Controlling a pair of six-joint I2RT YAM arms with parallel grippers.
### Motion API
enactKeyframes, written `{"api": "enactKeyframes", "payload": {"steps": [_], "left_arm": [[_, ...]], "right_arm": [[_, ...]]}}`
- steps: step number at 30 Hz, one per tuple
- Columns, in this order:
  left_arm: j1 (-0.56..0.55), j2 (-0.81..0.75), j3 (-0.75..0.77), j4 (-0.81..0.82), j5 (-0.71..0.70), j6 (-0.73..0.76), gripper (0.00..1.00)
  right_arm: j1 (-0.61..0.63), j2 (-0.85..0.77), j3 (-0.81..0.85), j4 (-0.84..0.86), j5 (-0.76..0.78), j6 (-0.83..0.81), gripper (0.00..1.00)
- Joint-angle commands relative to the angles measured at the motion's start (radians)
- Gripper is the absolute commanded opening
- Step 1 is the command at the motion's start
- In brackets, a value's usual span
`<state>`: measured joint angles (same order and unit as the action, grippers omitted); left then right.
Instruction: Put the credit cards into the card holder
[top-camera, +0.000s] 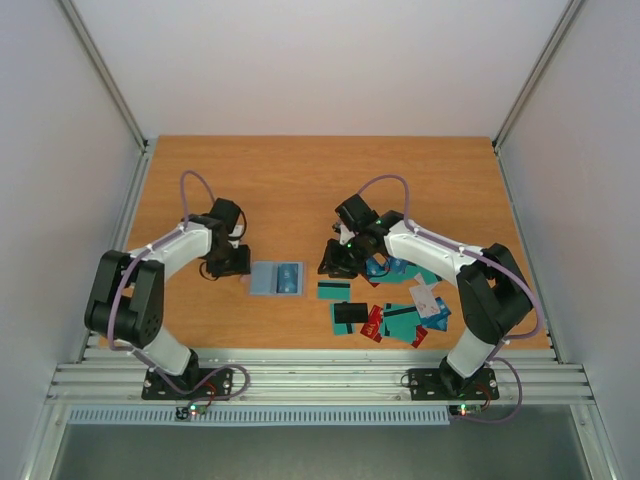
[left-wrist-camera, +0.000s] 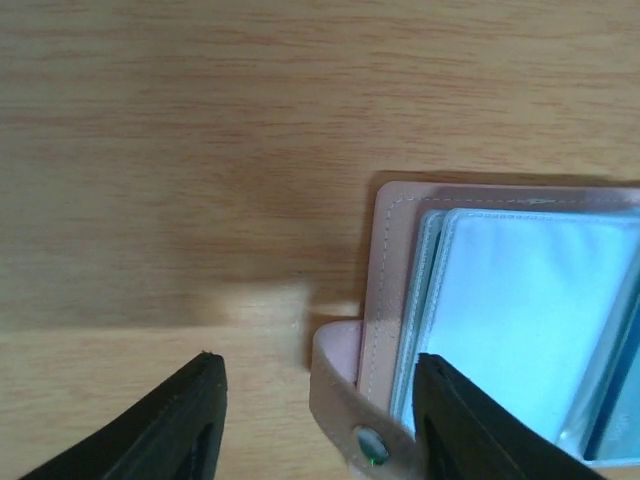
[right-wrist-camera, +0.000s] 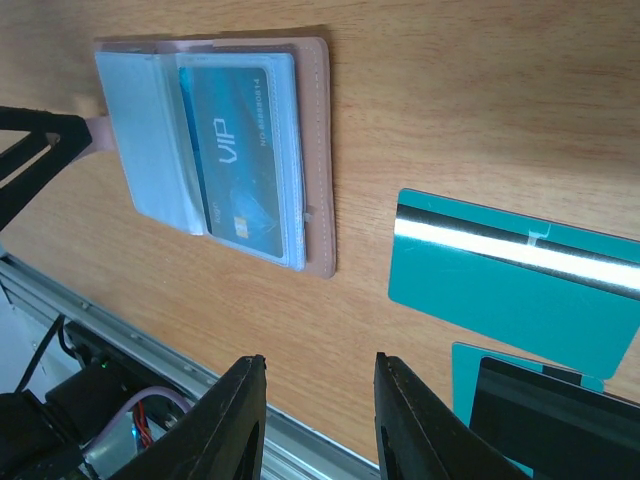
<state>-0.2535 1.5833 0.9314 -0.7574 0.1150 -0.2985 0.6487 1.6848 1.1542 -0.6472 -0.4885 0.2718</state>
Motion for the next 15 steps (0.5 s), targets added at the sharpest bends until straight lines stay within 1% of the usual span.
{"api": "enactKeyframes", "payload": {"steps": [1,3,7,11,15], "left_arm": [[-0.005,0.043,0.016,0.045,-0.008,0.024,0.48],[-0.004,0.056,0.018,0.054,-0.001,0.033,0.42],[-0.006,0.078,0.021,0.071,0.02,0.048,0.34],[-0.004,0.098,0.028,0.087,0.055,0.055,0.23],[-0.006,0.112,0.029,0.103,0.1,0.059,0.12]], "right_arm": [[-0.006,-0.002,-0.001,-0.001,0.012,0.005,0.32],[-0.007,0.009,0.003,0.005,0.007,0.008,0.32],[-0.006,0.057,0.028,0.021,-0.011,0.013,0.32],[-0.007,0.113,0.064,0.036,-0.028,0.01,0.32],[-0.01,0.161,0.086,0.06,-0.044,0.001,0.38]]}}
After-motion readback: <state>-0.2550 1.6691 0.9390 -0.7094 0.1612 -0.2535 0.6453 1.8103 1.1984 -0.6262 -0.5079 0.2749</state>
